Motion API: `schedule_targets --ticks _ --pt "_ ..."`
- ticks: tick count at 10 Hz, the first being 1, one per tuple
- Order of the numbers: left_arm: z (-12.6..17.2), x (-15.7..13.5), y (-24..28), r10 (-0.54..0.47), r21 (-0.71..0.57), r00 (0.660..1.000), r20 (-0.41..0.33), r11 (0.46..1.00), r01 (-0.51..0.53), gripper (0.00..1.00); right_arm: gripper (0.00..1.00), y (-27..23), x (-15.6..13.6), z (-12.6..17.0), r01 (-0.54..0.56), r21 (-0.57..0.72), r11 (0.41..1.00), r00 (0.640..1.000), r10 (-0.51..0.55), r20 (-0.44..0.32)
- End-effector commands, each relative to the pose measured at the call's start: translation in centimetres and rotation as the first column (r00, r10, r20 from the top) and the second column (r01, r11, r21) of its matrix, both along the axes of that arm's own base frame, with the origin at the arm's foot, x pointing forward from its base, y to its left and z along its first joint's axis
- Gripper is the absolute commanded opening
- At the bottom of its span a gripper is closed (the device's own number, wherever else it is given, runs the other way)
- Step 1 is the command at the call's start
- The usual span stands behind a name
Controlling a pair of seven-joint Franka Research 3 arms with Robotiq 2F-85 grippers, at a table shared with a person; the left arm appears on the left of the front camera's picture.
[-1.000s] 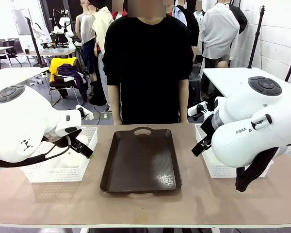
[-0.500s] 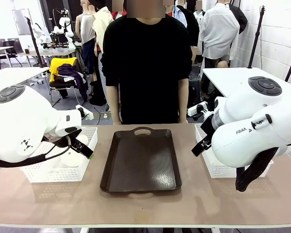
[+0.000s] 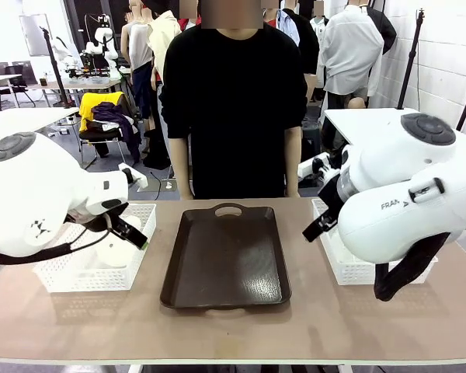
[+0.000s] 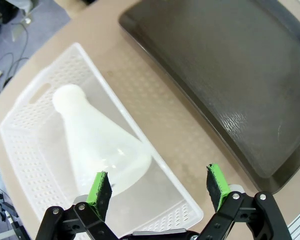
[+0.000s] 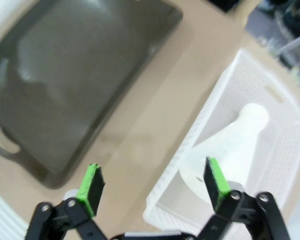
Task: Prepare the laboratory tools.
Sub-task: Pick up the Big flask that the person points to.
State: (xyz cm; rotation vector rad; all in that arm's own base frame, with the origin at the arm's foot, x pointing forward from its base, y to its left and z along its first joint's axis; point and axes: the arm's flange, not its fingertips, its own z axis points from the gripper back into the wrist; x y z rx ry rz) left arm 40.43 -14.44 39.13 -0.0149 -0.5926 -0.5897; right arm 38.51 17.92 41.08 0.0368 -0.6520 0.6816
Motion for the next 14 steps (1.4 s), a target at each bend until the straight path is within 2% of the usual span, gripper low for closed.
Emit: schedule_targets --ticks 1,2,3,4,5,7,9,10,11,12,14 --pt "3.4 -1.9 2.7 0.048 -0.032 0.998 0.049 0.998 -0.046 1.00 1.00 -0.9 -1.5 4.2 -0.046 0.076 0.996 0.998 0.048 -0.029" --pt "4.5 -2.2 4.5 0.012 -0.074 1.000 -0.005 0.997 -0.012 1.00 1.00 -1.3 -1.7 6.1 -0.039 0.135 0.990 0.993 0.053 -0.107" --pt "5.2 -1.9 6.1 -0.061 -0.183 0.996 -0.062 0.982 0.049 1.00 1.00 -2.2 -1.3 7.5 -0.036 0.217 0.976 0.982 0.074 -0.172" --pt "5.5 -1.1 7.8 -0.102 -0.279 0.989 -0.110 0.958 0.068 1.00 1.00 -3.5 -0.6 8.7 0.014 0.276 0.961 0.969 0.055 -0.240" --pt "5.4 -0.4 9.6 -0.087 -0.332 0.986 -0.141 0.943 0.036 1.00 1.00 -5.0 -0.1 9.5 0.016 0.355 0.935 0.945 0.101 -0.310" --pt "4.4 1.5 12.7 -0.236 -0.540 0.942 -0.237 0.838 0.075 1.00 1.00 -8.5 1.0 9.9 0.044 0.507 0.861 0.892 0.195 -0.409" --pt "3.3 2.5 14.4 -0.311 -0.636 0.907 -0.283 0.769 0.066 1.00 1.00 -10.8 1.4 8.6 0.089 0.583 0.807 0.864 0.229 -0.448" --pt "3.0 2.8 14.8 -0.269 -0.610 0.916 -0.297 0.792 0.035 1.00 1.00 -11.5 1.4 7.9 0.113 0.605 0.788 0.850 0.238 -0.470" --pt "2.7 3.4 14.5 -0.119 -0.495 0.959 -0.257 0.869 -0.025 1.00 1.00 -11.7 2.0 7.2 0.141 0.579 0.803 0.853 0.199 -0.483" --pt "3.6 0.7 14.8 -0.300 -0.650 0.920 -0.251 0.757 0.069 1.00 1.00 -11.7 0.5 8.7 0.096 0.601 0.793 0.864 0.234 -0.447" --pt "3.6 0.7 14.8 -0.300 -0.650 0.920 -0.251 0.757 0.069 1.00 1.00 -11.7 0.5 8.7 0.096 0.601 0.793 0.864 0.234 -0.447"
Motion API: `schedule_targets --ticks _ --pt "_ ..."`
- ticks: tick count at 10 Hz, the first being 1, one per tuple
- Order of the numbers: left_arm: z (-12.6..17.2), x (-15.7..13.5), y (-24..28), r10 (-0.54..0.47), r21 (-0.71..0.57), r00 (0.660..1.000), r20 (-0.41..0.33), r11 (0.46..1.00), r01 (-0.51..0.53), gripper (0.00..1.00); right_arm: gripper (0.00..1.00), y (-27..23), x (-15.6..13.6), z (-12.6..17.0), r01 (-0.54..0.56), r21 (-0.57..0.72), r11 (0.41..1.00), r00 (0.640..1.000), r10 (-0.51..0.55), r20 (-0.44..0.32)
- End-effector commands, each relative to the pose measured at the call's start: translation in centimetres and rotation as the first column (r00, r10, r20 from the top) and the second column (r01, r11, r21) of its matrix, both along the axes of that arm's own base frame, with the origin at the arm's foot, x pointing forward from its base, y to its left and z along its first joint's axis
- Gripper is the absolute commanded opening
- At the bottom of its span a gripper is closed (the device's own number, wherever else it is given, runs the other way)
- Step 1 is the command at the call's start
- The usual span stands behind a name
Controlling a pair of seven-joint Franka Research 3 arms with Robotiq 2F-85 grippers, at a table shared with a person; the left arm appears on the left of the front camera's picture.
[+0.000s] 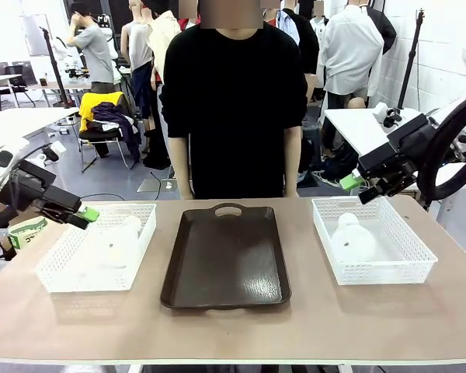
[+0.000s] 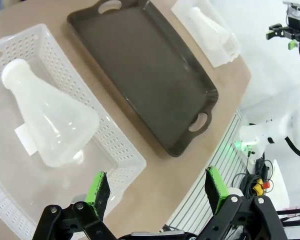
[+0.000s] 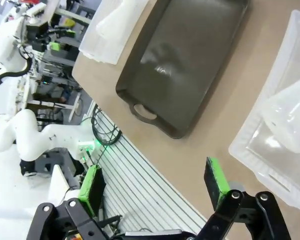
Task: Prepare the laboratory tools.
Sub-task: Pick up the Big flask that the person points to.
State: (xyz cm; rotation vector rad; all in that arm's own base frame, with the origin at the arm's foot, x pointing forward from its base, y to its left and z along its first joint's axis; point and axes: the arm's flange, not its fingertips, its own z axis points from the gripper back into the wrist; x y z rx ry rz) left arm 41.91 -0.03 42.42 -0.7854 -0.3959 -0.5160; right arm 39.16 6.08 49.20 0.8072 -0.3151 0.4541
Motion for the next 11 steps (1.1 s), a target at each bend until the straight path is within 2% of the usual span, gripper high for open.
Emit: schedule_targets --ticks 1,2,3,4,5,6,8,11 --pt "-0.6 0.4 0.3 0.014 0.011 1.000 0.001 1.000 -0.014 1.00 1.00 -0.4 0.2 -0.6 0.005 0.007 1.000 1.000 -0.005 -0.010" --pt "-1.3 0.4 -0.6 -0.071 -0.053 0.993 -0.094 0.996 0.066 1.00 1.00 -0.4 0.9 -1.1 -0.010 0.105 0.994 0.995 0.020 -0.101" --pt "-1.5 0.4 -0.6 -0.164 -0.178 0.968 -0.192 0.975 0.130 1.00 1.00 -1.6 1.5 -1.4 0.028 0.219 0.975 0.985 0.010 -0.172" --pt "-1.5 0.6 -0.2 -0.219 -0.286 0.942 -0.253 0.947 0.143 1.00 1.00 -3.3 2.0 -1.4 0.049 0.299 0.953 0.977 0.017 -0.213" --pt "-1.5 1.1 0.6 -0.284 -0.405 0.904 -0.319 0.903 0.140 1.00 1.00 -4.8 2.5 -1.5 0.070 0.370 0.926 0.975 0.016 -0.223" --pt "-1.7 1.4 1.0 -0.314 -0.477 0.881 -0.353 0.871 0.119 1.00 1.00 -5.8 2.9 -1.8 0.071 0.407 0.910 0.976 0.021 -0.218" --pt "-1.8 1.5 1.2 -0.344 -0.547 0.849 -0.401 0.833 0.079 1.00 1.00 -6.8 2.7 -2.9 0.056 0.460 0.886 0.976 0.049 -0.213" --pt "-2.0 1.4 1.6 -0.332 -0.611 0.794 -0.509 0.790 -0.061 1.00 1.00 -7.9 2.0 -4.1 0.050 0.487 0.872 0.988 0.029 -0.152"
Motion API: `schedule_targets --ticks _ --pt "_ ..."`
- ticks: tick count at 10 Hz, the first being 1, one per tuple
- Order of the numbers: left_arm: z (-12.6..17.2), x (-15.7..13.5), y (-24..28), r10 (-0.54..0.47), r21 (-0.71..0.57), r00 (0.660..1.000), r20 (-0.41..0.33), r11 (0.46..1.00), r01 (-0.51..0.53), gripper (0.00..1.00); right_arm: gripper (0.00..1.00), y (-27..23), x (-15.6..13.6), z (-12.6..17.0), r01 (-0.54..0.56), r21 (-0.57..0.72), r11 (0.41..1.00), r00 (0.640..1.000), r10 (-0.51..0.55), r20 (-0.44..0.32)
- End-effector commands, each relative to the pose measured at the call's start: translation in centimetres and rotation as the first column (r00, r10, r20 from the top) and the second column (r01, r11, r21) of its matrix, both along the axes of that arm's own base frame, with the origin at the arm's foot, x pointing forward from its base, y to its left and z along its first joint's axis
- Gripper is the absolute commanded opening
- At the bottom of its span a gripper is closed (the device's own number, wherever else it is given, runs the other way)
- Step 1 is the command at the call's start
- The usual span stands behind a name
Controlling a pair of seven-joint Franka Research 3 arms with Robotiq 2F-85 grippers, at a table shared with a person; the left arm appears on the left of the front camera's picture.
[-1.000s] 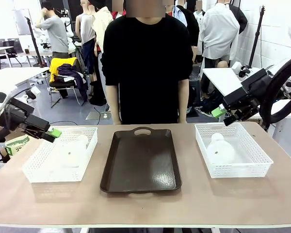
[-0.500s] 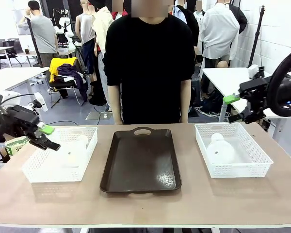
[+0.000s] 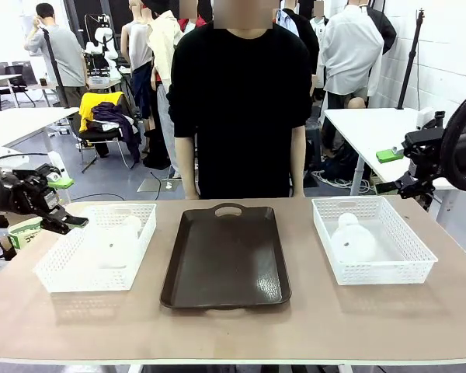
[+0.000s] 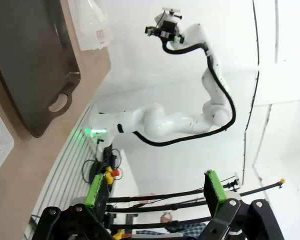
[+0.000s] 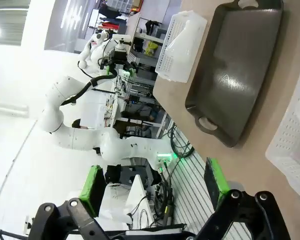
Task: Prepare the laboratory tools.
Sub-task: Pick up the Big flask that the person points to.
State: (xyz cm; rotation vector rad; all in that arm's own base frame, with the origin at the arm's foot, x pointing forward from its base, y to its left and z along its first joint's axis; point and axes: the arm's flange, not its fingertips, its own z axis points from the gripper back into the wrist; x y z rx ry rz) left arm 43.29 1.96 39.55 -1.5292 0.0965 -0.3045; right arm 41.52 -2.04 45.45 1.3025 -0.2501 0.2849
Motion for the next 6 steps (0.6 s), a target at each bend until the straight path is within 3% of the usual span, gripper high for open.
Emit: schedule_targets --ticks 1,3,6 --pt "0.8 -0.2 -0.5 0.027 -0.030 0.997 -0.067 0.999 -0.029 1.00 1.00 -0.2 -0.4 -0.6 0.022 0.044 0.999 0.998 -0.025 0.055" --pt "0.8 -0.9 -0.7 0.176 0.076 0.984 -0.020 0.982 -0.174 1.00 1.00 -0.5 -0.6 -1.1 0.073 0.073 0.995 0.996 -0.077 0.054" --pt "0.3 -1.8 -0.4 0.232 0.034 0.972 0.016 0.972 -0.233 1.00 1.00 -0.8 -0.5 -1.6 0.115 0.083 0.990 0.991 -0.120 0.057"
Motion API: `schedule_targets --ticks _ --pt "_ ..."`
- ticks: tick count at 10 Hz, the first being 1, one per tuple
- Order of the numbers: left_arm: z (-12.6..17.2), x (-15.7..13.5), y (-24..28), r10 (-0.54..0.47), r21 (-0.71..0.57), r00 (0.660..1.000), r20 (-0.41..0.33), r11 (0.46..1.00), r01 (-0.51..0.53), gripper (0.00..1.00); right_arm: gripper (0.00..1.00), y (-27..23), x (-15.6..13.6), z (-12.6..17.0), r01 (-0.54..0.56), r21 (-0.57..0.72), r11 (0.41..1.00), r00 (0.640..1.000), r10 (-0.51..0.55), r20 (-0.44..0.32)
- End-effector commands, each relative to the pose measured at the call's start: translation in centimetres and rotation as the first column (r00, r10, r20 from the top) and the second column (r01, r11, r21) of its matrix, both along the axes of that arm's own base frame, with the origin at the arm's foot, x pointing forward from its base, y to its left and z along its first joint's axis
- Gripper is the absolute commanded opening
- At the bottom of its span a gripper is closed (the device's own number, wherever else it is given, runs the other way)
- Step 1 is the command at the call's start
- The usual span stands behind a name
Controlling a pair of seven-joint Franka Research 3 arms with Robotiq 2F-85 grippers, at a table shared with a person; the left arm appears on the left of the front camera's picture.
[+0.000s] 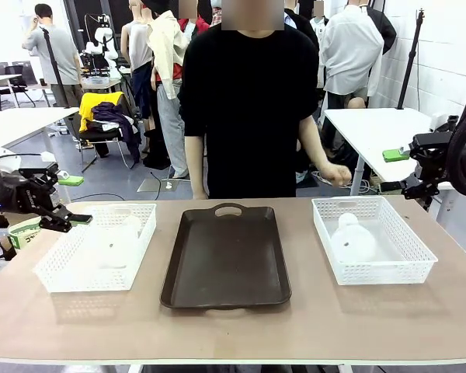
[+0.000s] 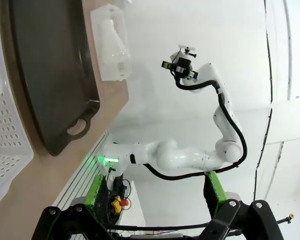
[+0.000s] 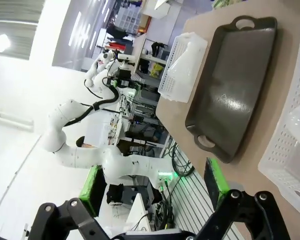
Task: Prepare the laboratory tools.
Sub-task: Pick up the Big flask that the person points to.
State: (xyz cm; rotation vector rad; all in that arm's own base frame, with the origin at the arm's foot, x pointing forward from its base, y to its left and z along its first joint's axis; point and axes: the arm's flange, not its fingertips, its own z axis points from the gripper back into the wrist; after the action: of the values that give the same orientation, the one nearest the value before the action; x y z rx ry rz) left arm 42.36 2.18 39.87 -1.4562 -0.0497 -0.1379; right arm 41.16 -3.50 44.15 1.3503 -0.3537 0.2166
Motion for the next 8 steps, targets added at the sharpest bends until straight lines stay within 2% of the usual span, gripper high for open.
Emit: schedule_targets --ticks 1,2,3,4,8 --pt "-0.02 -1.17 -0.47 0.043 -0.048 0.999 0.027 0.998 -0.042 1.00 1.00 0.81 -0.15 -0.37 0.016 0.011 1.000 1.000 -0.016 0.026" --pt "-0.12 -1.35 -0.39 0.045 -0.073 0.999 0.031 0.996 -0.043 1.00 1.00 0.93 -0.06 -0.31 0.008 0.023 1.000 1.000 -0.008 0.019" --pt "-0.08 -1.42 -0.29 0.024 -0.160 0.999 0.036 0.987 -0.018 1.00 1.00 0.06 -0.04 -0.10 0.001 0.002 1.000 1.000 -0.001 -0.001" --pt "-0.07 -0.79 -0.09 0.023 -0.030 1.000 0.006 0.999 -0.023 1.00 1.00 0.06 -0.04 -0.10 0.001 0.002 1.000 1.000 -0.001 -0.001" --pt "-0.07 -0.79 -0.09 0.023 -0.030 1.000 0.006 0.999 -0.023 1.00 1.00 0.06 -0.04 -0.10 0.001 0.002 1.000 1.000 -0.001 -0.001"
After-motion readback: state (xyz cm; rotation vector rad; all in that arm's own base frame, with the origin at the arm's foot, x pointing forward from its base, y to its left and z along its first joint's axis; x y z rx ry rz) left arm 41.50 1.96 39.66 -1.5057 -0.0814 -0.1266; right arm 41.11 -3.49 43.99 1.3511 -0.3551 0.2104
